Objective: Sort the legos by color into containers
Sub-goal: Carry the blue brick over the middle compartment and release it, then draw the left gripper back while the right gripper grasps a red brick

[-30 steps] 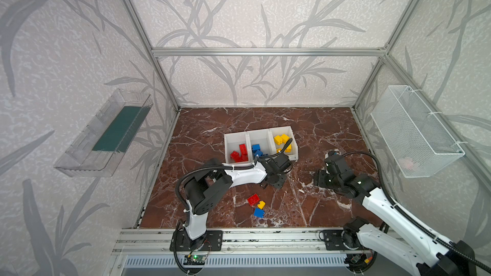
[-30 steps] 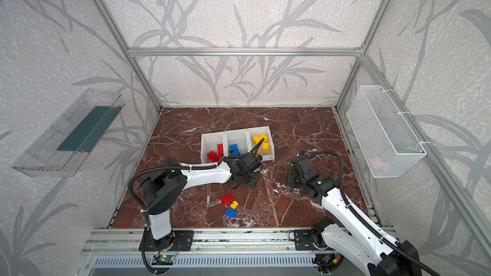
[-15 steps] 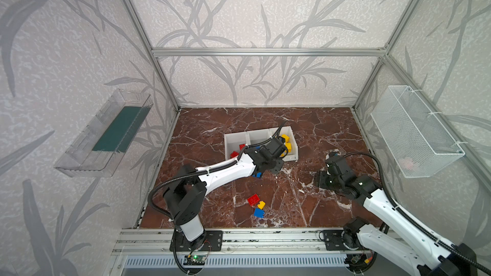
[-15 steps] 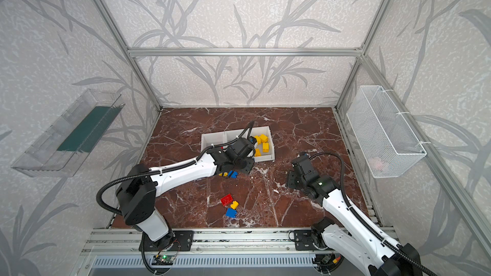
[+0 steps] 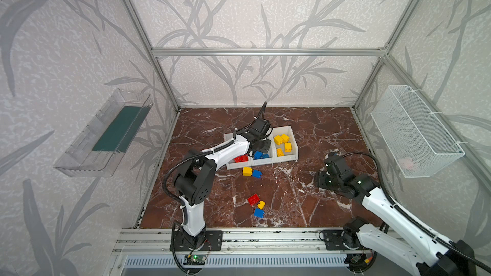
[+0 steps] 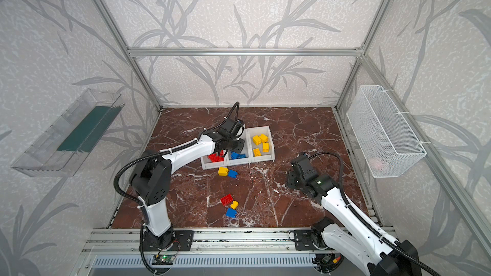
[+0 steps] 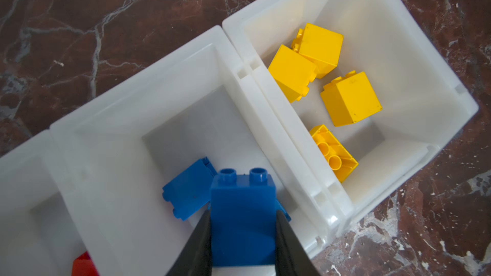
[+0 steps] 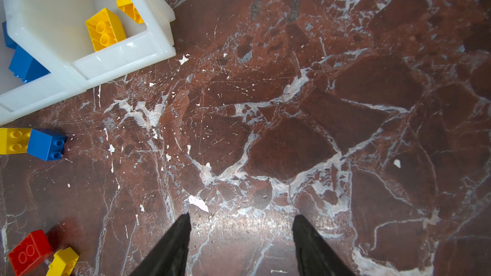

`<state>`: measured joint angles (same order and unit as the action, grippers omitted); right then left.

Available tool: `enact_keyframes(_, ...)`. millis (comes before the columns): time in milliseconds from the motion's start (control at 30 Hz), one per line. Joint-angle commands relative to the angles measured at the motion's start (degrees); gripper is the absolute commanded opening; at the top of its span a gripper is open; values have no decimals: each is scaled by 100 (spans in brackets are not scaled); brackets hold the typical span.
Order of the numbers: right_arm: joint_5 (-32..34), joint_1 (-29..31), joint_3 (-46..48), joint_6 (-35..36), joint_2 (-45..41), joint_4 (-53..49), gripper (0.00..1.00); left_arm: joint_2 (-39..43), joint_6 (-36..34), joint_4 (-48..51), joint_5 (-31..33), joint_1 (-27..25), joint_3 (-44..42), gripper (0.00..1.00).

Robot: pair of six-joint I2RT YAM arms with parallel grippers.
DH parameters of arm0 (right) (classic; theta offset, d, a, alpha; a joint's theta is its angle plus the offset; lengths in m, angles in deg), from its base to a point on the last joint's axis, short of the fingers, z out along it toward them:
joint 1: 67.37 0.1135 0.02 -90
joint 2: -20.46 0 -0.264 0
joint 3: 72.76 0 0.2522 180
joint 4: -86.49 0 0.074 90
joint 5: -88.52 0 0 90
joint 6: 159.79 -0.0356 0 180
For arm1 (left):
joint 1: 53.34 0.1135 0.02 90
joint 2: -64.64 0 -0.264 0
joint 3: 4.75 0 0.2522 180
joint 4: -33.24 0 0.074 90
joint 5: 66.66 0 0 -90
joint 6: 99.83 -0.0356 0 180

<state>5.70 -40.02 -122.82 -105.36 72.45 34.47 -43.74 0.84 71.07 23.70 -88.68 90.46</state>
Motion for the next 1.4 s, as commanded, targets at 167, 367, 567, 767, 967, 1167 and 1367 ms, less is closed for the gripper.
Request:
enact_keyframes(167, -35, -29, -168, -20, -225, -440, 62, 206, 103, -48, -35, 66, 110, 57)
enact_keyframes(367, -221, -29, -185, 37, -356, -536, 62, 1053, 462, -521, 38, 75, -668, 59)
enact_keyframes(567, -452, 242, -185, -14, -213, -367, 62, 2288, 626, -833, 297, 156, -1828, 62)
enact_keyframes(767, -170, 1061, -380, -347, 339, -87, 62, 3508, 895, -667, 582, 388, -2885, 64)
enact_keyframes(967, 115, 2104, -843, -399, 1368, 263, 62, 4537, 1194, -443, 863, 626, -3684, 65)
enact_keyframes(1167, 64, 3013, -1607, -314, 2585, 564, 63, 5323, 1491, -187, 1061, 745, -4193, 66)
enact_keyframes(1367, -129, 3909, -2693, -251, 4024, 675, 65, 6032, 1799, 37, 1263, 777, -4601, 66)
